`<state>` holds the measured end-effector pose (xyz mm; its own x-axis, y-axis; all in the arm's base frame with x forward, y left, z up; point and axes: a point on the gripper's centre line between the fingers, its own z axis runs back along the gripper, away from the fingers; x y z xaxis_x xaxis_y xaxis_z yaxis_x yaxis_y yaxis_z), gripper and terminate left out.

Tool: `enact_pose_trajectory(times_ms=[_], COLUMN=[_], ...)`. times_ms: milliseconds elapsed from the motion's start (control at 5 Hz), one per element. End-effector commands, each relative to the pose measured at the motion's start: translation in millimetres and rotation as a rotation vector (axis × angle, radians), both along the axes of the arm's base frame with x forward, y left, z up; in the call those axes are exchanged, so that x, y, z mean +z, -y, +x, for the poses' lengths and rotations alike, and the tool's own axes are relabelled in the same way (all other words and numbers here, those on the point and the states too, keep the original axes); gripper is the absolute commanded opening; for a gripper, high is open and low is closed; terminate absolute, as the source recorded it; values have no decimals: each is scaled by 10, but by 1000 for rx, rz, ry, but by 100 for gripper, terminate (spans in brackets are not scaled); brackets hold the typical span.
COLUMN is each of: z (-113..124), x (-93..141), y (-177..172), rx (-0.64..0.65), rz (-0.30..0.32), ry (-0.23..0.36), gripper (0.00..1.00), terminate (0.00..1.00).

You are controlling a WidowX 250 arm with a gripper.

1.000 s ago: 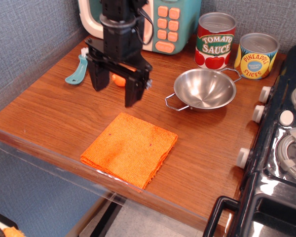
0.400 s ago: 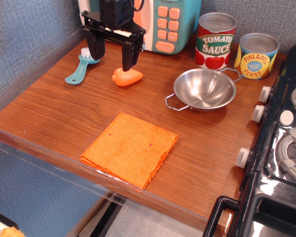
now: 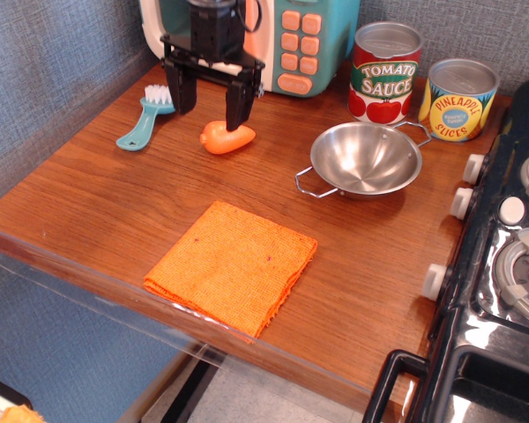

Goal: Move the pepper onto the orange towel

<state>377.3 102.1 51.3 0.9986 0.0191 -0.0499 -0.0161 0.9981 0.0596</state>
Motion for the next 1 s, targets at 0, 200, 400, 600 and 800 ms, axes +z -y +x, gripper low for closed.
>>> enact_pose_trajectory(times_ms=[0, 200, 400, 600, 800], z=[93, 166, 232, 230, 200], x=[2, -85, -141, -127, 7], y=[29, 21, -3, -8, 31], rx=[-21, -18, -4, 21, 13], rz=[35, 44, 52, 35, 22], ry=[14, 1, -13, -1, 27], gripper=[100, 100, 100, 0, 0], terminate=[0, 0, 0, 0, 0])
